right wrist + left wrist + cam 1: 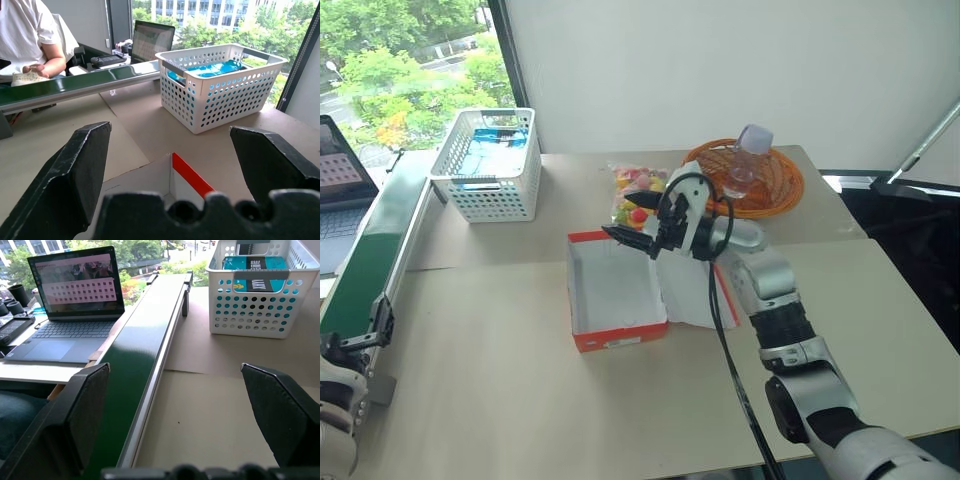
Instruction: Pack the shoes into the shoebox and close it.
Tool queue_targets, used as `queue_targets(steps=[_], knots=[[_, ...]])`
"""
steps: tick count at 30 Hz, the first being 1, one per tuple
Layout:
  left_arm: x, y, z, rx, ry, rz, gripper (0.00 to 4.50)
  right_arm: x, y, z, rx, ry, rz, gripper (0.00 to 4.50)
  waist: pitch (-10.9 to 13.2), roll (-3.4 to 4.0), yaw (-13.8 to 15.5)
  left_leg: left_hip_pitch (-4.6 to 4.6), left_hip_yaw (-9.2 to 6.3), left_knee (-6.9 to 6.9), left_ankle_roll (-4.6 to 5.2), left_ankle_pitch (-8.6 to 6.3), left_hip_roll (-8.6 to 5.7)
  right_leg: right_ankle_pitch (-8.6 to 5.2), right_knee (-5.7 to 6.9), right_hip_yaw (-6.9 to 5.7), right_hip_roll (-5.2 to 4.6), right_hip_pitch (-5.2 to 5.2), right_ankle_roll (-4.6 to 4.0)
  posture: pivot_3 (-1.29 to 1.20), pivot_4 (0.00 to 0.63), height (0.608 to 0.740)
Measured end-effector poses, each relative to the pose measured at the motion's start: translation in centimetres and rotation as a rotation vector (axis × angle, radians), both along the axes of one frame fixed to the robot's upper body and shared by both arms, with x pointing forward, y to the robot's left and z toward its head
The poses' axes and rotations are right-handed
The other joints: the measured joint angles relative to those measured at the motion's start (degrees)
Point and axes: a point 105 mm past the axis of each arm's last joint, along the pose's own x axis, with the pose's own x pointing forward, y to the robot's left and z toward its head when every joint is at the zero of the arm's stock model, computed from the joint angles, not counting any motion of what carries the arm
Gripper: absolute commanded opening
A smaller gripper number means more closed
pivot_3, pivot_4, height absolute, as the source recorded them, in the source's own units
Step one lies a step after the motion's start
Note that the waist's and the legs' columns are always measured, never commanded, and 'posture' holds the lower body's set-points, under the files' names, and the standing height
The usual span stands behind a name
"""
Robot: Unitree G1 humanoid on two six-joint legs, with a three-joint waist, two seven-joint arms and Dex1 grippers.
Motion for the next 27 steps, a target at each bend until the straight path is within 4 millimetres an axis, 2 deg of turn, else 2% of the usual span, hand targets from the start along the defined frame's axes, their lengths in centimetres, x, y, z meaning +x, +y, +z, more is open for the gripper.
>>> queue_targets(steps=[8, 13, 17, 22, 27], knots=[[-0.4, 0.2, -0.5, -0.037, -0.005, 0.018, 4.50, -0.8, 1.0, -1.1, -0.065, 0.008, 0.083, 4.44, 0.0, 0.00, -0.1, 0.01, 0.00, 0.00, 0.00, 0.00, 0.01, 0.00, 0.02, 0.00, 0.01, 0.00, 0.00, 0.00, 0.150, 0.740], [-1.3, 2.1, -1.4, -0.061, 0.009, 0.092, 4.50, -1.4, 1.7, -1.8, -0.083, 0.018, 0.147, 4.44, 0.0, -0.01, -0.1, 0.01, 0.00, 0.00, 0.00, 0.00, 0.00, 0.00, 0.00, 0.00, 0.00, 0.00, 0.00, 0.00, 0.150, 0.740], [-1.5, 3.0, -1.1, -0.049, -0.014, 0.119, 4.50, -1.3, 2.2, -1.8, -0.080, 0.013, 0.179, 4.44, 0.0, -0.01, 0.0, 0.01, 0.00, 0.00, -0.01, 0.00, 0.01, 0.00, 0.01, -0.01, 0.00, -0.01, -0.01, 0.00, 0.150, 0.740], [-1.4, 3.7, -1.0, -0.034, -0.019, 0.139, 4.50, -1.1, 2.9, -1.5, -0.074, -0.004, 0.192, 4.44, 0.0, -0.01, 0.0, 0.01, 0.00, 0.00, -0.02, -0.01, 0.01, 0.00, -0.01, -0.02, -0.01, -0.01, -0.01, 0.00, 0.150, 0.740], [-0.3, 3.9, -1.1, 0.002, 0.005, 0.142, 4.50, -0.8, 3.1, -2.2, -0.082, 0.007, 0.185, 4.44, 0.0, -0.01, 0.1, 0.01, 0.00, 0.00, -0.03, -0.01, 0.00, 0.00, 0.02, -0.03, -0.01, -0.01, -0.02, 0.00, 0.150, 0.740]])
